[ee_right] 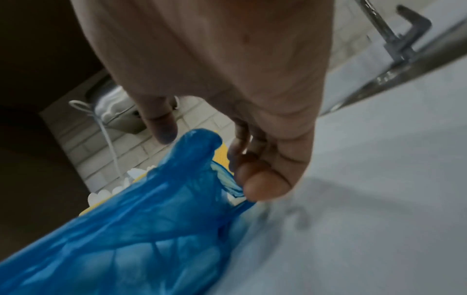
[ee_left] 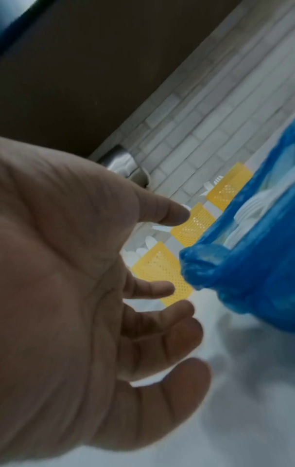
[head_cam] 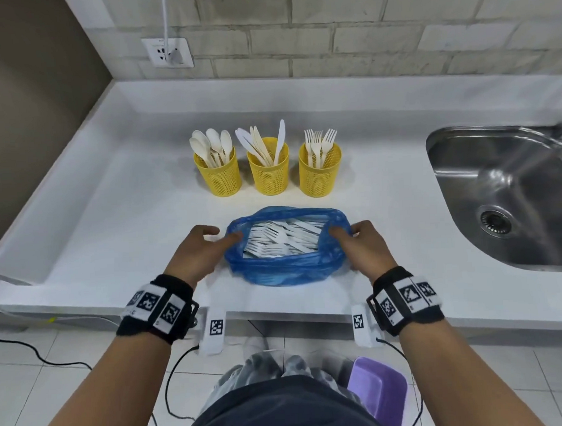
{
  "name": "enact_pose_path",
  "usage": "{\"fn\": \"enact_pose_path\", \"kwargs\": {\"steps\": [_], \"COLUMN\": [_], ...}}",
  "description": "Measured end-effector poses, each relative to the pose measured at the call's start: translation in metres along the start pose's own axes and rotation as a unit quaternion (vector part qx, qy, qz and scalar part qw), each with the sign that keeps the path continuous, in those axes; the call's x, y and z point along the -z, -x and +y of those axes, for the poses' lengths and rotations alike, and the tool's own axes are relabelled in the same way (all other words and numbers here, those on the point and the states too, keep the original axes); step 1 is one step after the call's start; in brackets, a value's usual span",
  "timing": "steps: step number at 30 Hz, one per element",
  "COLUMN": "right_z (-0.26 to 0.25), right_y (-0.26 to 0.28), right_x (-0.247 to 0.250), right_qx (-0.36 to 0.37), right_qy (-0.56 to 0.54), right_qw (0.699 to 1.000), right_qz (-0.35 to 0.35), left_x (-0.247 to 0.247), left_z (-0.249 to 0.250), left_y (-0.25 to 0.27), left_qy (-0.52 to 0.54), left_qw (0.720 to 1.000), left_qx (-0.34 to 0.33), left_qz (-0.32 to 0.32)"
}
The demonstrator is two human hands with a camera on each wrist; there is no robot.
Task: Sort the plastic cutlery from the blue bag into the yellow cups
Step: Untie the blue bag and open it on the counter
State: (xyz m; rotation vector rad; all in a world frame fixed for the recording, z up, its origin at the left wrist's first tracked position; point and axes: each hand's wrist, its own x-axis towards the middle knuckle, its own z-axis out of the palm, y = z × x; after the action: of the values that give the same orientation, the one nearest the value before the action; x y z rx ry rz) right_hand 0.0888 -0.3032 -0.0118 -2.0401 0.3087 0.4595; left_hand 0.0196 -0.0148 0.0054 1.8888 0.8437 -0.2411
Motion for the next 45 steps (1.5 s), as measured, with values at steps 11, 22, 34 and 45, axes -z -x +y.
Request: {"fn": "enact_pose_path", "kwargs": {"steps": [11,22,34,45], "right_z": [0.003,0.041,0.001,-0.025], "right_y": [0.014,0.011,-0.018,-0.042], "right_x": [-0.016,-0.022,-0.028,-0.006], "right_qx": [-0.035,-0.114,0.208,-0.106], "right_qy": [-0.294,-0.542,0.156,-0.401], "right_qw": [0.95,0.821,0.966,0.897], "right_qz": [-0.095,-0.137,0.013,-0.151], "left_x": [-0.005,-0.027,-0.033,-0.009], "left_z": [-0.011,-0.036,0.004,0.02], "left_y": [0.011,0.004,-0.031,-0.053], "left_qy": [0.251,0.432,-0.2,0.318], "left_qw": [0.966,0.887,0.954,0.935], "left_qx": [0.007,0.141,-0.205,0.036], "left_qz": [-0.062,-0.086,0.091,-0.15]}}
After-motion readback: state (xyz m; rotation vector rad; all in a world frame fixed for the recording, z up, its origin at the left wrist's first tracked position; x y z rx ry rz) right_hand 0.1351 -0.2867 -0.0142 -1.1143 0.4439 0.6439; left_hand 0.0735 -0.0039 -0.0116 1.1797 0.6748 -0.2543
